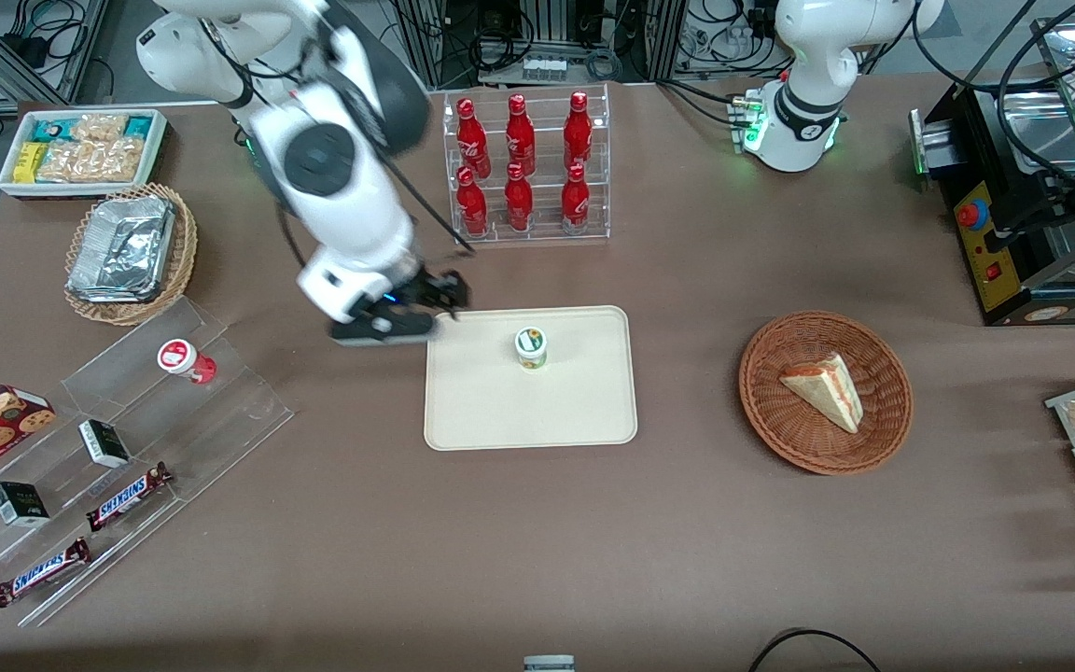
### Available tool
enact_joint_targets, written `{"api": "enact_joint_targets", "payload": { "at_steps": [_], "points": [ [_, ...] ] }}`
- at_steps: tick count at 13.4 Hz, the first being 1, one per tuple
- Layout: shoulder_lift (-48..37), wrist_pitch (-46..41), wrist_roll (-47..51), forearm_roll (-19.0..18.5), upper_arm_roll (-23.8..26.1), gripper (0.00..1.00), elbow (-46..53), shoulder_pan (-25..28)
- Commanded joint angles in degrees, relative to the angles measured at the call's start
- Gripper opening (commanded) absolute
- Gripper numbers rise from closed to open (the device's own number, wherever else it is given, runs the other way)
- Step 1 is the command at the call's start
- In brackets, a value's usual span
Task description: Place green gum on tray
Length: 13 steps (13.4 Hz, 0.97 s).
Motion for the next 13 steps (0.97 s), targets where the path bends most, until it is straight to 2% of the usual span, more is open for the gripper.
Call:
{"api": "enact_joint_targets", "payload": {
  "at_steps": [1, 4, 6, 13],
  "points": [
    [-7.72, -7.90, -2.90, 0.93, -0.21, 1.00, -3.52, -3.38],
    [-12.56, -14.60, -8.79, 0.32, -0.83, 1.00, -3.44, -9.70],
    [-14.59, -17.77, -14.92, 0.23, -0.83, 1.00, -3.35, -15.93],
    [-13.28, -18.75, -29.70, -0.13, -0.92, 1.00, -0.98, -32.30]
  ]
}}
